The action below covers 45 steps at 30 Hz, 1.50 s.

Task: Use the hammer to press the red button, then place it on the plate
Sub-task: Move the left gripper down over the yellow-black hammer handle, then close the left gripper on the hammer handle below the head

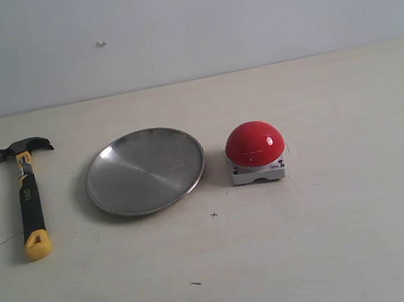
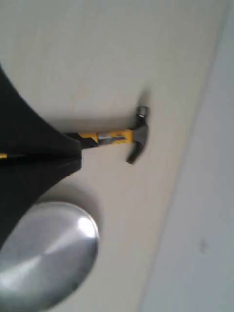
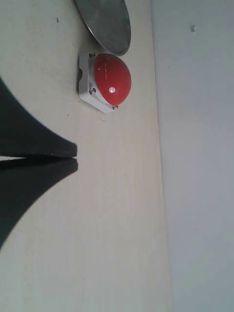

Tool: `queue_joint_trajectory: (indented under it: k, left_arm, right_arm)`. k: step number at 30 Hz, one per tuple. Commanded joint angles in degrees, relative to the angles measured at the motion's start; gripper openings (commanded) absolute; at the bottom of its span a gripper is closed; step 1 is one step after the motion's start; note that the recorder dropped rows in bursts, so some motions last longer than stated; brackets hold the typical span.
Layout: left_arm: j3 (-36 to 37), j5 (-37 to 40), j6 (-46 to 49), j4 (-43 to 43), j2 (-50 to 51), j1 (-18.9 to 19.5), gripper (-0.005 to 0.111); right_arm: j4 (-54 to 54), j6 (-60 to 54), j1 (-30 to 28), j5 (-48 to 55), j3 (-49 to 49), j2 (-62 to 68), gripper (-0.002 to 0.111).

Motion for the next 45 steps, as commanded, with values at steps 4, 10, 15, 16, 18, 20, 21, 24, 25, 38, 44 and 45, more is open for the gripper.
queue_joint_trajectory:
  k: [4, 10, 15, 16, 18, 20, 21, 24, 25, 38, 44, 45]
  left_arm:
    - [-21.45, 19.37, 3.08, 1.43, 26.89, 0.15, 0.0]
    - [-39.84, 29.48, 5.11, 1.43, 43.59, 0.15, 0.006]
    - [-54.35, 36.94, 8.0, -1.24, 54.3, 0.15, 0.031]
    - [-57.84, 39.28, 8.59, -2.44, 56.76, 0.15, 0.037]
    - [-62.84, 42.3, 8.87, -2.7, 60.31, 0.15, 0.043]
    - [-67.45, 42.3, 8.87, -2.81, 63.69, 0.15, 0.046]
    - [-69.24, 42.3, 8.87, -2.93, 65.19, 0.15, 0.046]
    - [-72.37, 42.3, 8.76, -3.63, 68.24, 0.15, 0.046]
    - [-73.11, 42.3, 8.62, -3.63, 69.11, 0.23, 0.046]
    - [-73.86, 42.3, 9.3, -7.19, 73.23, 4.04, 0.052]
    - [-73.86, 42.3, 9.3, -7.19, 75.83, 4.04, 0.061]
    - [-73.86, 42.3, 9.19, -7.19, 75.96, 4.04, 0.061]
  right_arm:
    - [-0.14, -0.05, -0.35, -0.89, 0.25, -0.31, 0.0]
    - [-0.14, -0.05, -0.35, -0.89, 0.25, -0.31, 0.0]
    - [-0.14, -0.05, -0.35, -0.89, 0.25, -0.31, 0.0]
    - [-0.14, -0.05, -0.35, -0.89, 0.25, -0.31, 0.0]
    - [-0.14, -0.05, -0.35, -0.89, 0.25, -0.31, 0.0]
    - [-0.14, -0.05, -0.35, -0.89, 0.25, -0.31, 0.0]
    - [-0.14, -0.05, -0.35, -0.89, 0.25, -0.31, 0.0]
    - [-0.14, -0.05, -0.35, -0.89, 0.25, -0.31, 0.0]
    - [-0.14, -0.05, -0.35, -0.89, 0.25, -0.31, 0.0]
    - [-0.14, -0.05, -0.35, -0.89, 0.25, -0.31, 0.0]
    - [-0.14, -0.05, -0.35, -0.89, 0.25, -0.31, 0.0]
    - [-0.14, -0.05, -0.35, -0.89, 0.25, -0.31, 0.0]
